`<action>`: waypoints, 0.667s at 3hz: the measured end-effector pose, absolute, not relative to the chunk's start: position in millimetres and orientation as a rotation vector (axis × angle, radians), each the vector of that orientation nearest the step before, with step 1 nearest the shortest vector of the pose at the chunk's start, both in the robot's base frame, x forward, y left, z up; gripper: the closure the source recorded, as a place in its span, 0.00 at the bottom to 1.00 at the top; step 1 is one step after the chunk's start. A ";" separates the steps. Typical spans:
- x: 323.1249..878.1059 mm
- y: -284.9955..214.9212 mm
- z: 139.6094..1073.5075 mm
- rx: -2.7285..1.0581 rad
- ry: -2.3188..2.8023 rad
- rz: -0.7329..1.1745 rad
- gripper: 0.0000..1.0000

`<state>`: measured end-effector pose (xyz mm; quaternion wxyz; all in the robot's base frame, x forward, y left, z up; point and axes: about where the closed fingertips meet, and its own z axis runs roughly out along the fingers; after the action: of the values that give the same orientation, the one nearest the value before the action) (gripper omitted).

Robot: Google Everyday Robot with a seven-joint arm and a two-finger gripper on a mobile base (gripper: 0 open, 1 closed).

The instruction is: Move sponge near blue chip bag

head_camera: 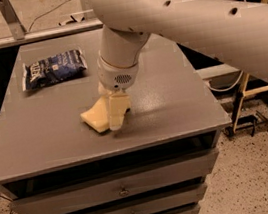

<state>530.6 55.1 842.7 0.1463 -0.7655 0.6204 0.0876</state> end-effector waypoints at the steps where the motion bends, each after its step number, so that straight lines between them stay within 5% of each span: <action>1: 529.4 56.9 838.1 -2.215 1.783 0.261 0.49; 2: 537.0 52.2 850.3 -2.189 1.772 0.234 0.80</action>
Offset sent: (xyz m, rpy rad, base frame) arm 0.0089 -0.0048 0.0119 0.0178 -0.0315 -0.0040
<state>537.0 52.2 850.3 0.1571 -0.7649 0.6194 0.0818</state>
